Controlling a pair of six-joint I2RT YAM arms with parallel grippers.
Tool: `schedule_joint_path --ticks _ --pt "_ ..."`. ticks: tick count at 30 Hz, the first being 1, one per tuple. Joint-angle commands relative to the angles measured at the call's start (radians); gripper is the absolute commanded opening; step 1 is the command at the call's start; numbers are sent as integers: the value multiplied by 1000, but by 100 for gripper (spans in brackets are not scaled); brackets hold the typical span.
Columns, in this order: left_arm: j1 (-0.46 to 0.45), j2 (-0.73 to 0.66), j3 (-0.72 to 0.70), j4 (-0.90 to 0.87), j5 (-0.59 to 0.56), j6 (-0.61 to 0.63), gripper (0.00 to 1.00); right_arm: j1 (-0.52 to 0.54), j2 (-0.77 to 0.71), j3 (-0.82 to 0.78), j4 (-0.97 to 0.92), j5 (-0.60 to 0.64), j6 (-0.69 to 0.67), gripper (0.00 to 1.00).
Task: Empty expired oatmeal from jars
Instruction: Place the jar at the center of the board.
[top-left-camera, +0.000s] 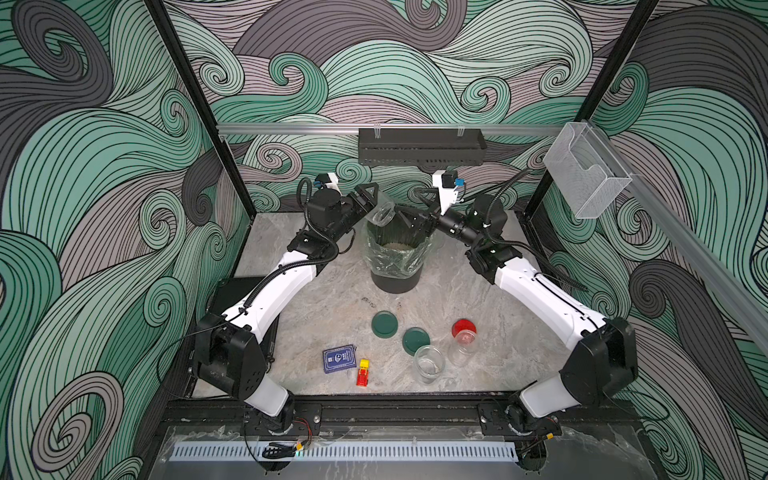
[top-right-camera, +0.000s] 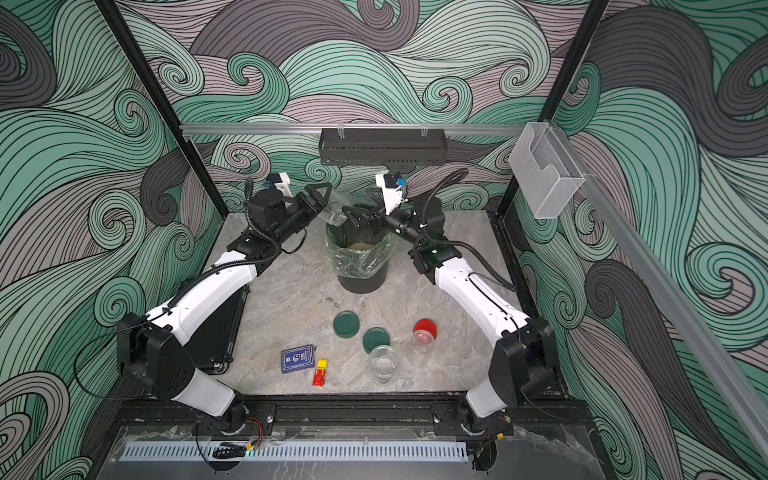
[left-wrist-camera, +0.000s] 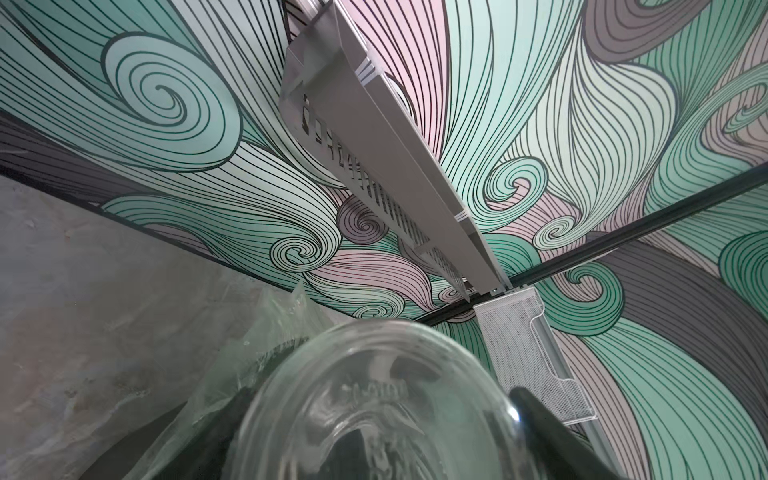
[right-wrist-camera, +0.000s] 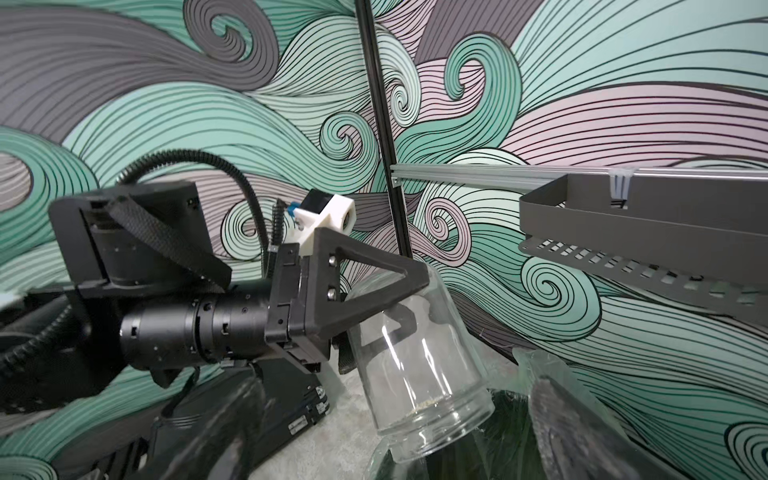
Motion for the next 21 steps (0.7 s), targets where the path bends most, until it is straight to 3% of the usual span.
schedule_joint_path --ticks 1,5,10,21 --pt "20 -23 14 142 33 -175 0 -26 -46 -13 -70 54 236 99" --pt "30 -8 -3 248 106 -328 0 -51 -67 -51 -24 40 454 99" --pt "31 21 -7 362 179 -472 0 -49 -57 -38 -21 -4 621 99" --pt "29 54 -7 507 300 -616 0 -37 13 -17 78 -54 683 99"
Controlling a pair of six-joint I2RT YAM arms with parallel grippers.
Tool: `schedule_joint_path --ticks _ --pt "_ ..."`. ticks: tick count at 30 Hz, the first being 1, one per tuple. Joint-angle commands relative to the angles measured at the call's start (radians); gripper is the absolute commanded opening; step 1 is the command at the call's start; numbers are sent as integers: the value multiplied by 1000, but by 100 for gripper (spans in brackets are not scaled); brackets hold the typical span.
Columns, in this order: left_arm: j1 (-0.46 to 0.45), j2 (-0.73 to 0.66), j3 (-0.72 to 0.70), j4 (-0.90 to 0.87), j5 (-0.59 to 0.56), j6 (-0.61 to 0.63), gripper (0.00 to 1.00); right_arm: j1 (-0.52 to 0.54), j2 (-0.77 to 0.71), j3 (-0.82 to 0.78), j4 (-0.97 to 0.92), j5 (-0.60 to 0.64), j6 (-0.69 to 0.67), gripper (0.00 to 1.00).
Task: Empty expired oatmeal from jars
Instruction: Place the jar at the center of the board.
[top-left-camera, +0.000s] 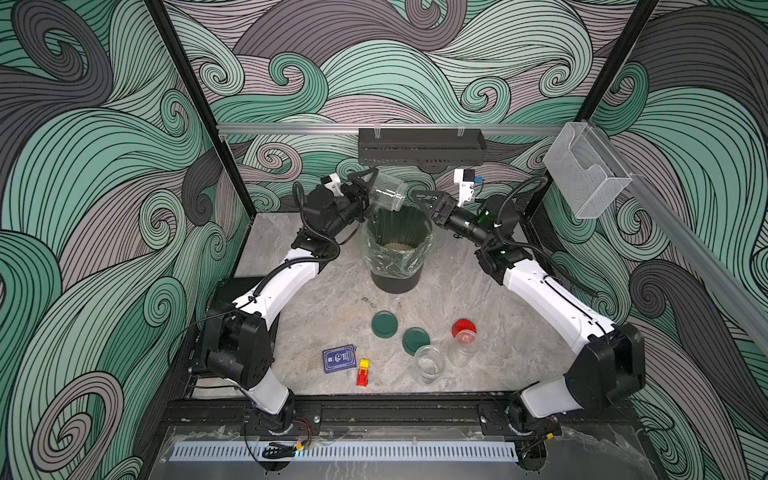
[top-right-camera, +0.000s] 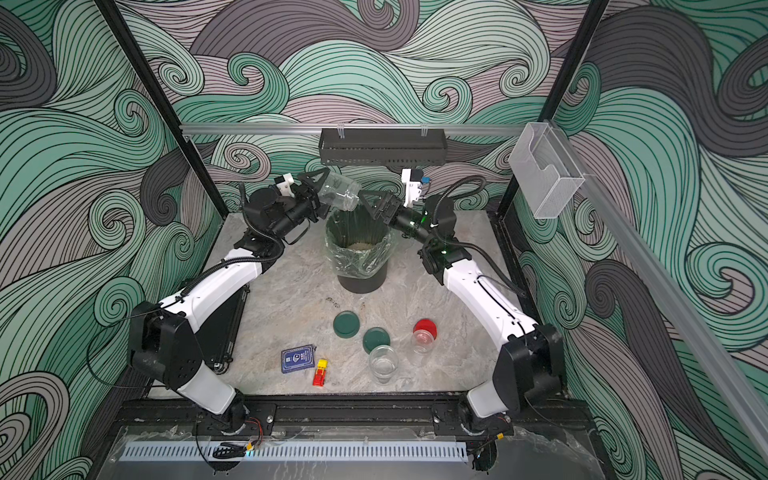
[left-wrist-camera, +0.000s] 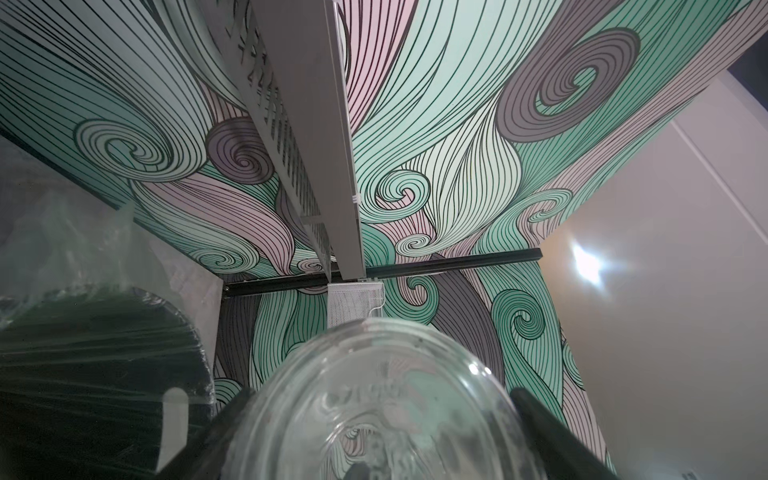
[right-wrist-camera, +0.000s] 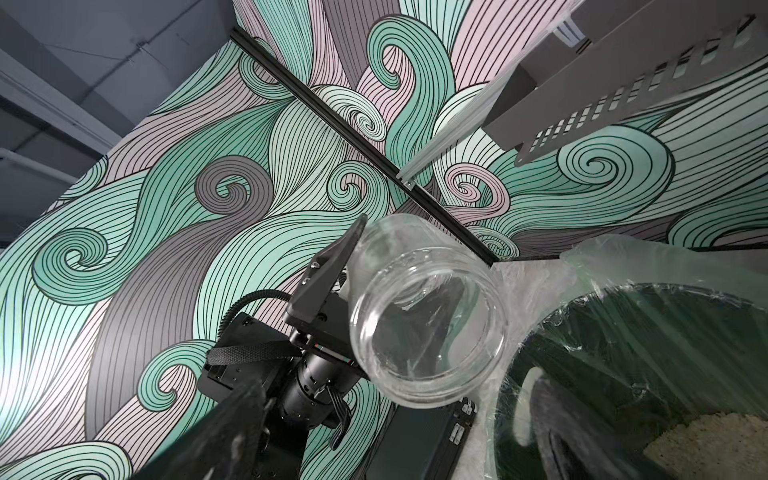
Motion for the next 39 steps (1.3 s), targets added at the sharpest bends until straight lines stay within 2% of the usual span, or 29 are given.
schedule_joint_path --ticks 1,22,36,39 --pt "1 -17 14 168 45 -65 0 16 26 25 55 -20 29 99" --pt "-17 -50 -28 202 76 -75 0 82 158 201 58 -41 44 99" --pt "-32 -83 -49 201 59 -58 0 88 201 227 64 -42 59 99" --pt "-31 -83 -53 199 64 -55 0 88 204 229 81 -39 70 92"
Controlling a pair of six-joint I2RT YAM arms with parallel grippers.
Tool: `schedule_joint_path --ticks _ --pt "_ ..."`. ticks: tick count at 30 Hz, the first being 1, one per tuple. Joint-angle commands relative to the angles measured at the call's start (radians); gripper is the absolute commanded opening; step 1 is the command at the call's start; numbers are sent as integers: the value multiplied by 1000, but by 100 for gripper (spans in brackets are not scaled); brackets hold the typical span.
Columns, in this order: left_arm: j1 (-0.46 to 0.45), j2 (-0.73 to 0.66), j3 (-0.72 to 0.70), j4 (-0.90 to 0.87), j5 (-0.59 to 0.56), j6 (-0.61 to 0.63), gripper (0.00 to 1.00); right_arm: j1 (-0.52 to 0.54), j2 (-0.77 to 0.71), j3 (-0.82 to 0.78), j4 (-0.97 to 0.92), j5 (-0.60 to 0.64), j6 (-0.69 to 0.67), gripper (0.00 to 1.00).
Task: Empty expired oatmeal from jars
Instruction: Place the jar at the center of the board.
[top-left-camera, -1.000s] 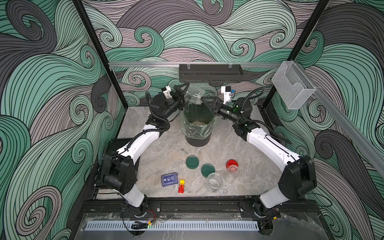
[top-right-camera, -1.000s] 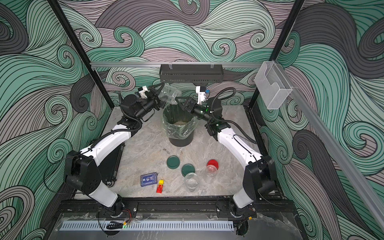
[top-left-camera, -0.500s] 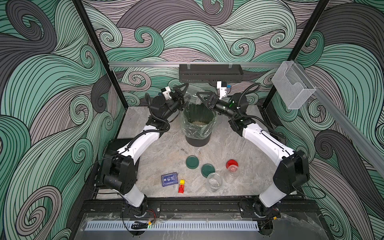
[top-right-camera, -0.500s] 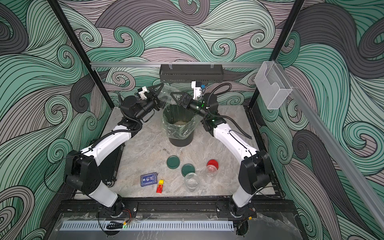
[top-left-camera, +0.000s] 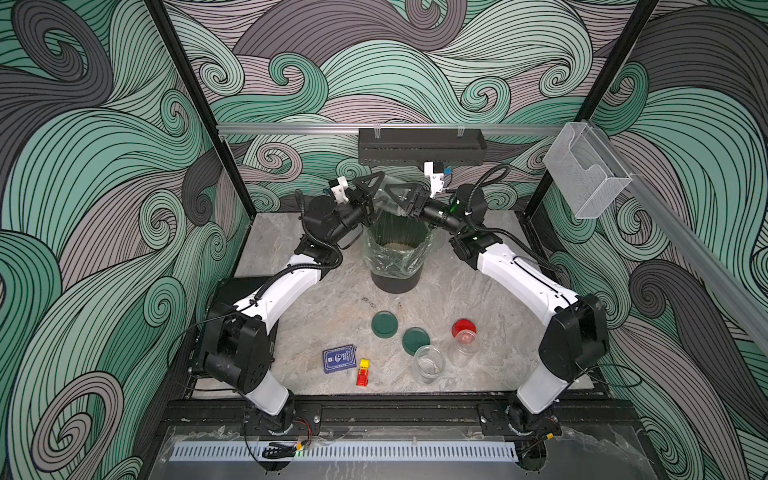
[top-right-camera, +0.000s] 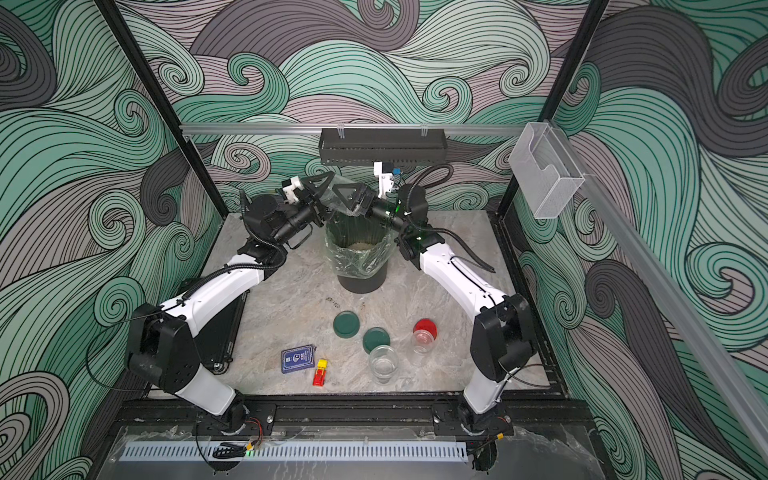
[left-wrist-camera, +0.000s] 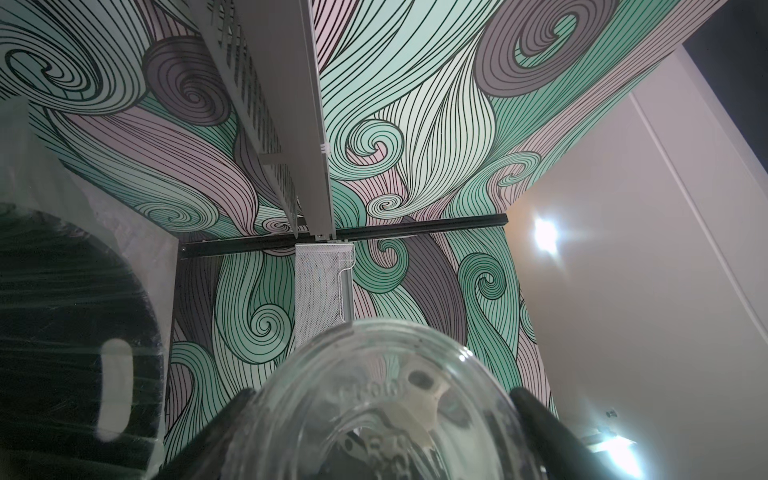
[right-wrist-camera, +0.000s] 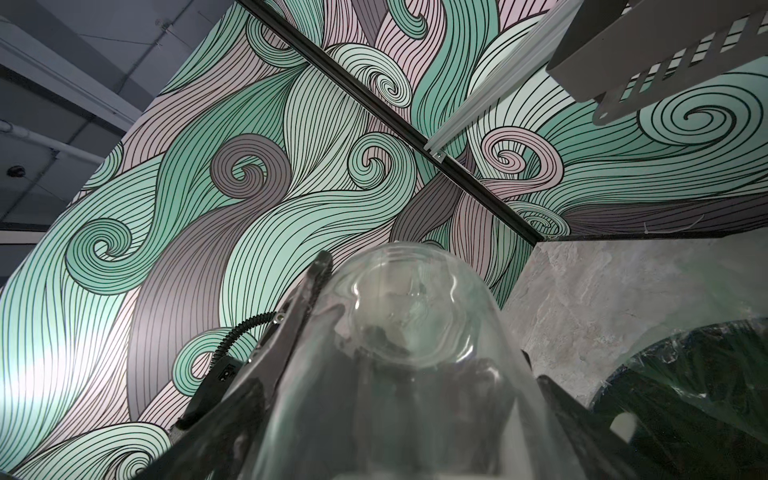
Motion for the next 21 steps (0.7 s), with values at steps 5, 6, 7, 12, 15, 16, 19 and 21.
schedule_joint_path --ticks 5,6,7,12,15,16,19,21 --pt "-3 -65 3 62 1 26 0 0 0 15 74 -1 9 72" --pt "-2 -66 2 56 3 30 0 0 -2 13 74 -1 9 68" --pt "-2 -70 2 46 3 36 0 0 -5 13 77 1 10 65" --pt "-2 -92 -9 3 15 94 56 -7 -27 9 66 4 -6 55" --pt "-1 -140 -39 -82 -4 174 97 -20 -57 2 38 3 -27 46" --pt "1 -152 -49 -129 -18 216 98 -27 -67 -3 28 2 -30 42" --pt "7 -246 -77 -261 -69 349 99 -41 -99 -17 -4 1 -45 38" --pt "9 -287 -82 -354 -107 431 99 -47 -121 -22 -47 4 -70 38"
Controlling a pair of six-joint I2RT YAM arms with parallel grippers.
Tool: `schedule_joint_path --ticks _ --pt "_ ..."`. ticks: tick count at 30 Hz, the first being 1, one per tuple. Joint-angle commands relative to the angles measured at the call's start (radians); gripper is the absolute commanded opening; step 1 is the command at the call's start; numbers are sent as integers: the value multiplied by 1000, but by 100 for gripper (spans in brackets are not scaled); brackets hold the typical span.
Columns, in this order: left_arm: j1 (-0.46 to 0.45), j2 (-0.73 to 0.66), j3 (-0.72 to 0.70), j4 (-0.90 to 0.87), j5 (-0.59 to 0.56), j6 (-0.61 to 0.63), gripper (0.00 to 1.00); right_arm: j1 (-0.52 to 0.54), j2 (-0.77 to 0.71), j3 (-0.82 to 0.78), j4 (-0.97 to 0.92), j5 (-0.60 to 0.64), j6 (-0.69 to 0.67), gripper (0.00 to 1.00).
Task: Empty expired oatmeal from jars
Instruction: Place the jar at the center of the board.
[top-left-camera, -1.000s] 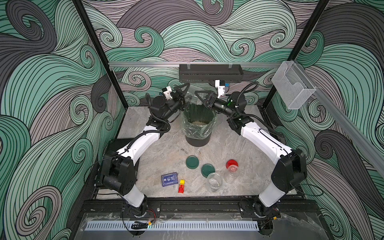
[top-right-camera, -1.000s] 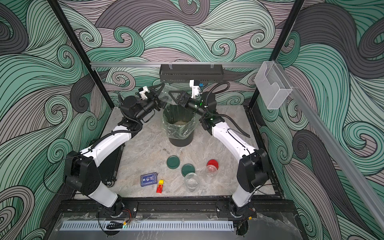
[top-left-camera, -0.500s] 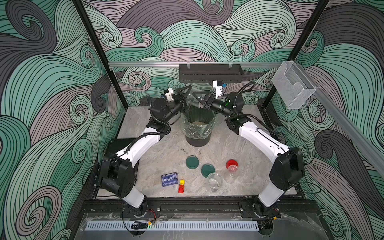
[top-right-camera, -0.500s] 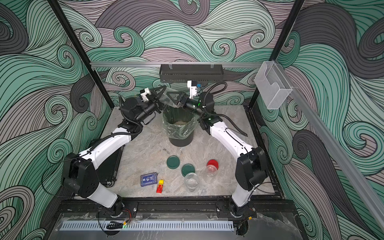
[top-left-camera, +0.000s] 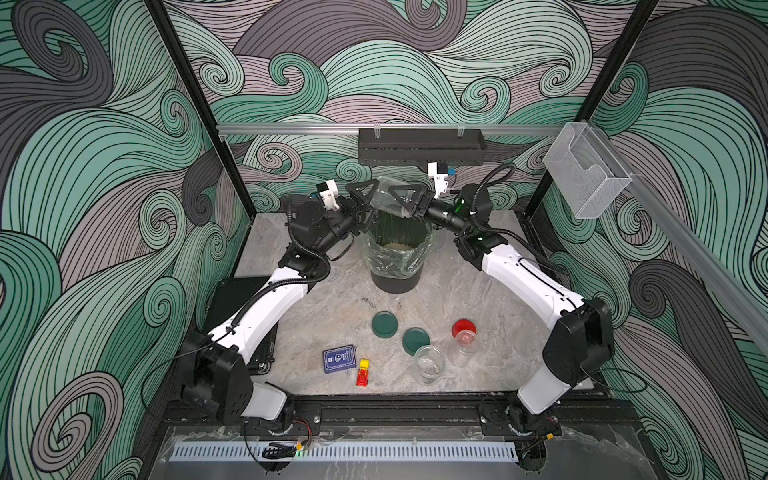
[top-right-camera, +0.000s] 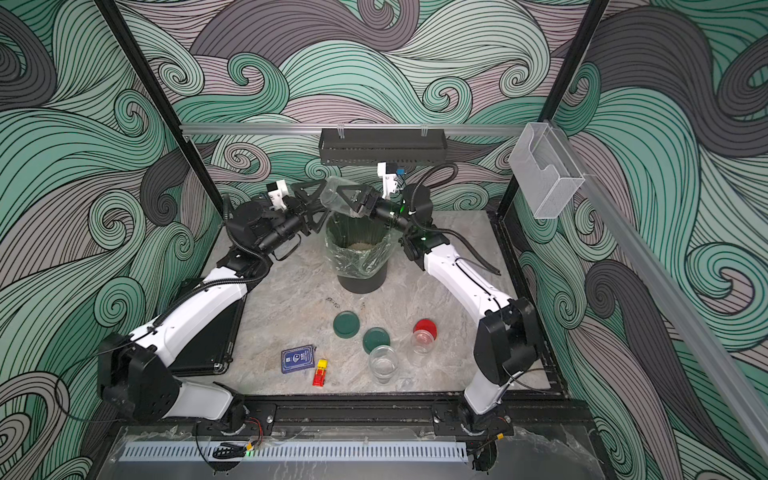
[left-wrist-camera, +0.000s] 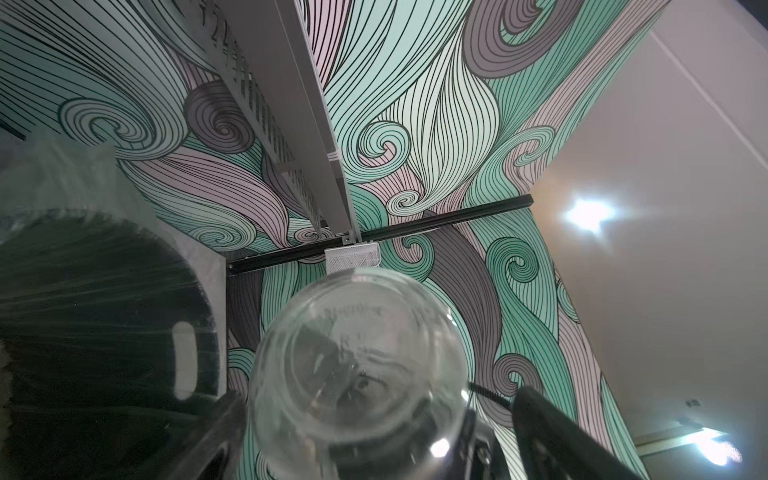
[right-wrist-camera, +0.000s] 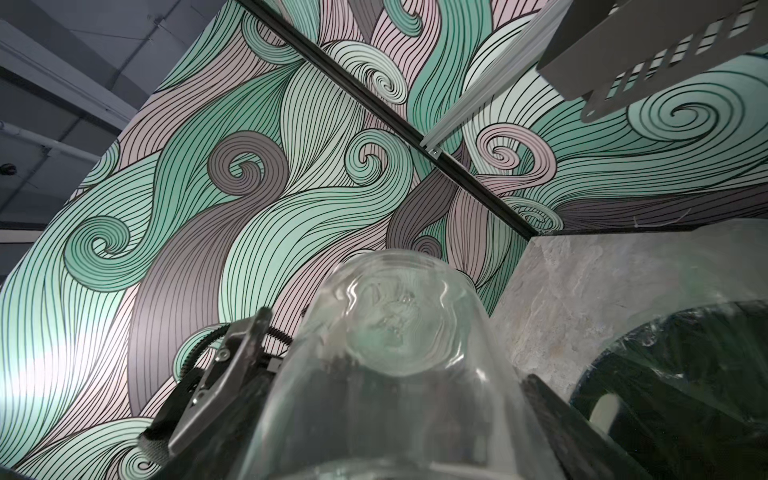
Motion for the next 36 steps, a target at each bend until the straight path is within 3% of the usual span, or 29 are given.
schedule_joint_path --ticks 1,6,11,15,19,24,36 --pt "9 -85 10 -178 -76 216 99 -14 -86 2 -13 20 -60 38" --pt "9 -148 19 -375 -90 386 99 -23 -209 8 -298 63 -230 37" --pt "8 -229 -3 -559 -102 538 98 -21 -457 -55 -793 288 -484 38" --pt "8 -301 -49 -661 -120 631 99 -6 -617 -122 -1111 436 -593 38" --pt "8 -346 -111 -697 -133 674 98 13 -679 -153 -1349 556 -668 39" --pt "10 -350 -148 -710 -137 688 99 74 -633 -188 -1434 617 -714 39" --pt "26 -339 -140 -752 -157 735 99 176 -381 -296 -1270 660 -720 42"
